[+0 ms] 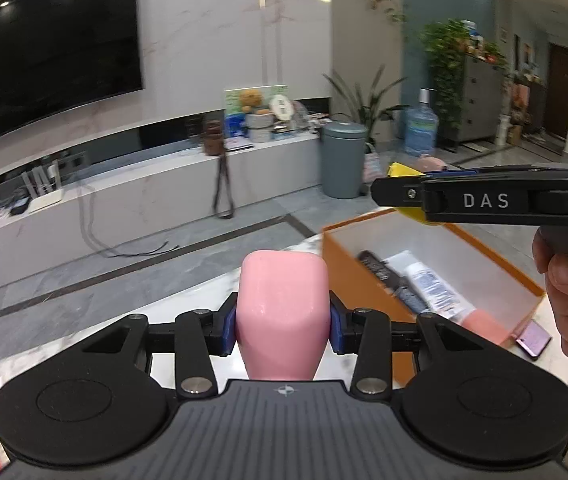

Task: Organize rigid objects
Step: 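Lift the pink bottle and tape measure and carry them over the storage box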

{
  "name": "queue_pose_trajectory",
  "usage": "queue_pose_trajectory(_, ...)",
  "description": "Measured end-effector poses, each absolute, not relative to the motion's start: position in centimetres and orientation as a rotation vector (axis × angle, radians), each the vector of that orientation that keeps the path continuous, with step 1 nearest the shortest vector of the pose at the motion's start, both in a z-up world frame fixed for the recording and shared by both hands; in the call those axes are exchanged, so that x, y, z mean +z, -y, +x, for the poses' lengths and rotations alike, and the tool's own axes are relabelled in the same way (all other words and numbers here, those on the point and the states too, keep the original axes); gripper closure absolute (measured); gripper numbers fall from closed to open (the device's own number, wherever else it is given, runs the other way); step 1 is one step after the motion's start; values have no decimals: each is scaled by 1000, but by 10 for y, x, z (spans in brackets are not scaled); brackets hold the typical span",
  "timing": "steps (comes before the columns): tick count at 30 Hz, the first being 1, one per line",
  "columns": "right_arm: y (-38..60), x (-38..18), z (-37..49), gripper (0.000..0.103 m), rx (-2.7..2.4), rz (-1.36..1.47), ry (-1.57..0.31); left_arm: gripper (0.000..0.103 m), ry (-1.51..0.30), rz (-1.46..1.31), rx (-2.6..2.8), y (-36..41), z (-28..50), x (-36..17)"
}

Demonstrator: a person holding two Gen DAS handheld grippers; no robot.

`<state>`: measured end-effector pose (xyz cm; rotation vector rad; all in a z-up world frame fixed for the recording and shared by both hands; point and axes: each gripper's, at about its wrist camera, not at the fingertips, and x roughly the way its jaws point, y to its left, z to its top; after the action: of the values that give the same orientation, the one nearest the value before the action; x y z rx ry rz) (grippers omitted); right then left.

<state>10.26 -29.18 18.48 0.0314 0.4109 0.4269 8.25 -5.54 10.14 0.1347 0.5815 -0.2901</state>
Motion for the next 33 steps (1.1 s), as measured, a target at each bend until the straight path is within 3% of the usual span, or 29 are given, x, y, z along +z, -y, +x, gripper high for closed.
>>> queue_pose_trajectory(18,395,183,110,45,293,51,-427,55,-585,149,-471,150,108,85)
queue_pose_trajectory(33,424,161,133,45,219,33,-535,55,-691,118,-585,196,142,57)
